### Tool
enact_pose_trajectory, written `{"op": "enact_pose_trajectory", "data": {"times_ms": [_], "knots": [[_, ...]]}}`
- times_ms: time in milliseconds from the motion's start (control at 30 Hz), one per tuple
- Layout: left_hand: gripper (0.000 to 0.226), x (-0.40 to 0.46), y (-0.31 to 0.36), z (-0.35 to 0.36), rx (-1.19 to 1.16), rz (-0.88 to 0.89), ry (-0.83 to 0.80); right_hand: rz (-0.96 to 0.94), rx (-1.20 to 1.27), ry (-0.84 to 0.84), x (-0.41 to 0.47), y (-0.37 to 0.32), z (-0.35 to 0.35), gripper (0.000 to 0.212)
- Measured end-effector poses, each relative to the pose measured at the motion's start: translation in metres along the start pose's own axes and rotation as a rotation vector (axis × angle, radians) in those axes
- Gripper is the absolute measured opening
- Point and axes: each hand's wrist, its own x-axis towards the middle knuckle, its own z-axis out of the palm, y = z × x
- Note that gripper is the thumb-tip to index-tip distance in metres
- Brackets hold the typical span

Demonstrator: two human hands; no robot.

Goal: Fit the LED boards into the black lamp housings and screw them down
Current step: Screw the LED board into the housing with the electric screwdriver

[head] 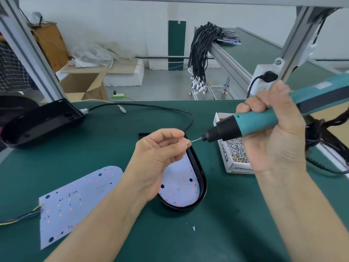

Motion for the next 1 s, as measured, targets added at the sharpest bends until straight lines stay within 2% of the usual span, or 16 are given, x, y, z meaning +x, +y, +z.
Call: {"op": "enact_pose_trajectory", "data": {"times_ms": [100,800,900,1000], "knots": [[0.02,-0.0018,0.0,-0.0023,-0.008,-0.005,0.009,-0.01,0.001,0.005,-0.0005,0.0026,0.0027,0.022],[0.015,-0.0035,-0.0008,-0.0033,-0.023,-0.041,0.061,0.003,-0.006,0.028,-0.0017,0.0073,0.0029,0.025],[0.017,-0.0053,-0.0015,-0.0013,0.049,-0.012,0.134,-0.016,-0.045,-0.017,-0.0022,0.0079,0.0034,0.026],[0.021,-0.0045,-0.0025,0.0029,0.199,0.088,0.219,-0.055,-0.086,-0.055,-0.003,0.0107,0.0048,0.026]]}}
